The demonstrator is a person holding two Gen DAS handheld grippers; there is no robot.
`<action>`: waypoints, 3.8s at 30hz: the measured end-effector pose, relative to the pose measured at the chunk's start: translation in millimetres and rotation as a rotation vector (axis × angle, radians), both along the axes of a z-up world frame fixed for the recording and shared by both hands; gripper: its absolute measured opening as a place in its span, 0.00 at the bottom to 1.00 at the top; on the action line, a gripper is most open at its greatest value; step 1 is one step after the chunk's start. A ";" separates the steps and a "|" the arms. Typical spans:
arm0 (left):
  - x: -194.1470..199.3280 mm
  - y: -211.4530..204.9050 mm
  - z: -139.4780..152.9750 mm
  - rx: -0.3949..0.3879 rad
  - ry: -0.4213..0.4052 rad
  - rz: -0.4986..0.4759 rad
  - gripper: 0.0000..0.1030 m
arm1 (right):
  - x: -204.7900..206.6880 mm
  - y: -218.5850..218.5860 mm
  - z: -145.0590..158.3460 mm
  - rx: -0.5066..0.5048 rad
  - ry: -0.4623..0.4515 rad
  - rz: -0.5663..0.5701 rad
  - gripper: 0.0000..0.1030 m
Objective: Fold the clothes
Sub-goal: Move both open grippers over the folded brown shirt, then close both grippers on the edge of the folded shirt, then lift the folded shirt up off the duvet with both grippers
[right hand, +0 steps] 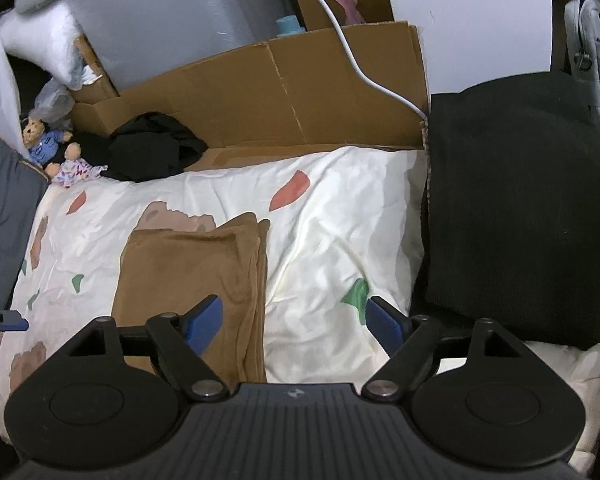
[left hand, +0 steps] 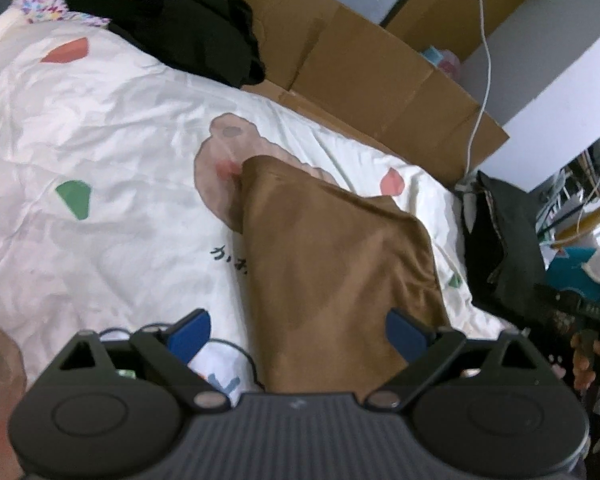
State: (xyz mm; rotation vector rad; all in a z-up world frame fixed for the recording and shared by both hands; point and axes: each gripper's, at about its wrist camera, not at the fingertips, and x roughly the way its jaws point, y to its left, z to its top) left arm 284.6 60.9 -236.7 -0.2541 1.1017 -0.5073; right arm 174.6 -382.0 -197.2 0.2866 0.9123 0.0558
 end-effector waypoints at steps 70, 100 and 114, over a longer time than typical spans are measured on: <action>156.4 -26.1 -149.9 -0.346 0.218 -0.155 0.77 | 165.4 59.6 -164.6 0.310 0.238 0.229 0.73; 148.9 -49.1 -136.0 -0.187 0.122 -0.175 0.12 | 168.0 65.1 -164.6 0.260 0.208 0.187 0.16; 115.1 -51.5 -86.2 -0.206 -0.003 -0.160 0.11 | 134.8 67.9 -106.6 0.225 0.080 0.225 0.15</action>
